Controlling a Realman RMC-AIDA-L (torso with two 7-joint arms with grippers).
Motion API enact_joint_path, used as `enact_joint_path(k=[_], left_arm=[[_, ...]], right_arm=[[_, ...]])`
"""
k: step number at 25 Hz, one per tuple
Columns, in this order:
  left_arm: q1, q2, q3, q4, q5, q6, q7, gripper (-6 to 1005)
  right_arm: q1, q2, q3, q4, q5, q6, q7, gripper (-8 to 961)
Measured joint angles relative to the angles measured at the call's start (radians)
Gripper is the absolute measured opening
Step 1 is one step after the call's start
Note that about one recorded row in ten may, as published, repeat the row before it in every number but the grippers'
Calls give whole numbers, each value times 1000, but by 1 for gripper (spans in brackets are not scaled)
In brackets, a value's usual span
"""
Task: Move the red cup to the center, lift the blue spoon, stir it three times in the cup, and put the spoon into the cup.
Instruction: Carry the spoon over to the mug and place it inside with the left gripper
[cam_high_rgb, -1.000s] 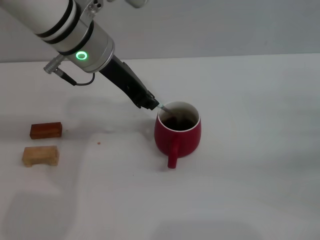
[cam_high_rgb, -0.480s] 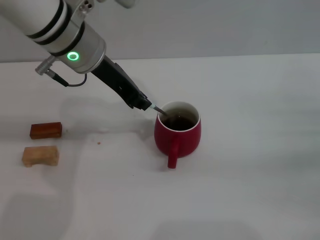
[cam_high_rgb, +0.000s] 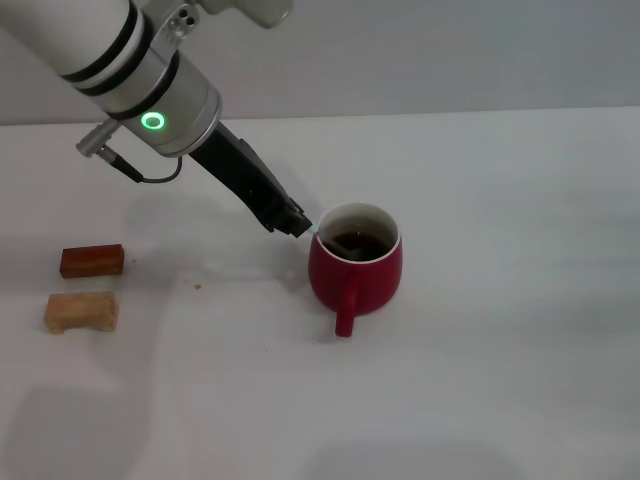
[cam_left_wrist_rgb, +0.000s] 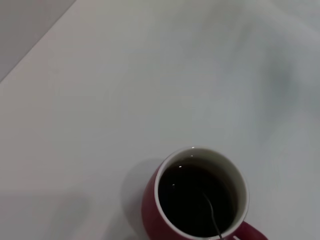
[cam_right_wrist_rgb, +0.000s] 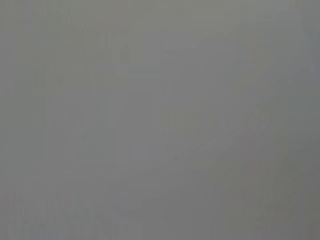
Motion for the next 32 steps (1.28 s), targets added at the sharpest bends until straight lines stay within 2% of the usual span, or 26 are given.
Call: enact_joint_path(k=[11,17,24,32], left_arm=[[-18,-5,7,-15,-35,-50,7,144],[-11,2,14,-15,-22,-83,7,144],[12,7,4,-4,-1,-75,1,144],[15,5,11,3,-5,-3,7,144]], right_arm=[[1,0,0,3,0,3,-1,505],[1,0,0,9,0,3,-1,507],[1,0,0,11,0,6,-3,507],[12,-2,0,10,0,27,-13,506]])
